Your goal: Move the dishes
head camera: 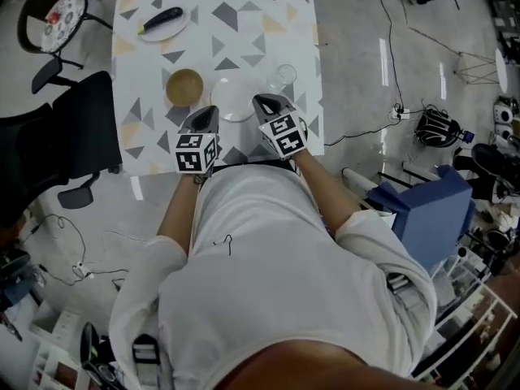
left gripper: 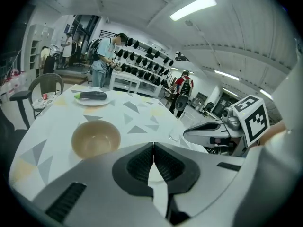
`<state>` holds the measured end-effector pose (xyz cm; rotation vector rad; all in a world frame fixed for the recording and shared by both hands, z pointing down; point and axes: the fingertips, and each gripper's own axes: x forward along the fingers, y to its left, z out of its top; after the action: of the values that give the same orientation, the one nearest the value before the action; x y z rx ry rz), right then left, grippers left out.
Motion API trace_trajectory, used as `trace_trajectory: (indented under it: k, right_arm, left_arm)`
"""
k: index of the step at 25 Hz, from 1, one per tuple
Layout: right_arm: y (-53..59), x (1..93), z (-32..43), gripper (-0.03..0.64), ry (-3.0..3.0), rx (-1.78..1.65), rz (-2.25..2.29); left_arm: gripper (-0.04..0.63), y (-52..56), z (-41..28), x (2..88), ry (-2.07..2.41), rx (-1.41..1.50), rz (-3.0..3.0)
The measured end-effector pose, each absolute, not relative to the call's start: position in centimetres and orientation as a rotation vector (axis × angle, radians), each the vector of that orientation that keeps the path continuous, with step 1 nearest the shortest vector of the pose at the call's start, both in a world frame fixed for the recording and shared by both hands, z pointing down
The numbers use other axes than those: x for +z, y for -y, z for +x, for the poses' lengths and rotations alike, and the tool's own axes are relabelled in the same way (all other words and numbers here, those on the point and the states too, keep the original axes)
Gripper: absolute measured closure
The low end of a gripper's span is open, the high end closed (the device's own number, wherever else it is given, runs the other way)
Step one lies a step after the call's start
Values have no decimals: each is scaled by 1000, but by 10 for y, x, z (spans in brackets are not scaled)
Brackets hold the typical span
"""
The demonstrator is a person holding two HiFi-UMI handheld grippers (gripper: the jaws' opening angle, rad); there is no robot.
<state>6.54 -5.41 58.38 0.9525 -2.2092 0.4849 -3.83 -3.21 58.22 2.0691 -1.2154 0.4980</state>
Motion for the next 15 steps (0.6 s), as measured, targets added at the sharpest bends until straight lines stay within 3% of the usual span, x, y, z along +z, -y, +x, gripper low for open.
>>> trace_trajectory:
  k: [15]
  right_arm:
    - [81,512,95,620,2334,393,1234]
  left_arm:
    - [575,71,-13,515,1264,445,2225]
